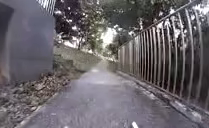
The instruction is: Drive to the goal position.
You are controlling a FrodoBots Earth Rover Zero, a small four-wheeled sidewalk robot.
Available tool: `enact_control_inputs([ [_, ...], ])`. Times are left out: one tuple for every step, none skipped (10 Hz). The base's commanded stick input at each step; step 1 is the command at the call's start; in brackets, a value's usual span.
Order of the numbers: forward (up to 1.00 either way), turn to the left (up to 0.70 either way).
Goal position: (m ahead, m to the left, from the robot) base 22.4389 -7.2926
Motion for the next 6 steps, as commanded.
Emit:
enact_control_inputs([
  [0.7,-0.04],
  [0.7,-0.14],
  [0.7,-0.14],
  [0.7,-0.14],
  [0.7,-0.14],
  [0.7,-0.14],
])
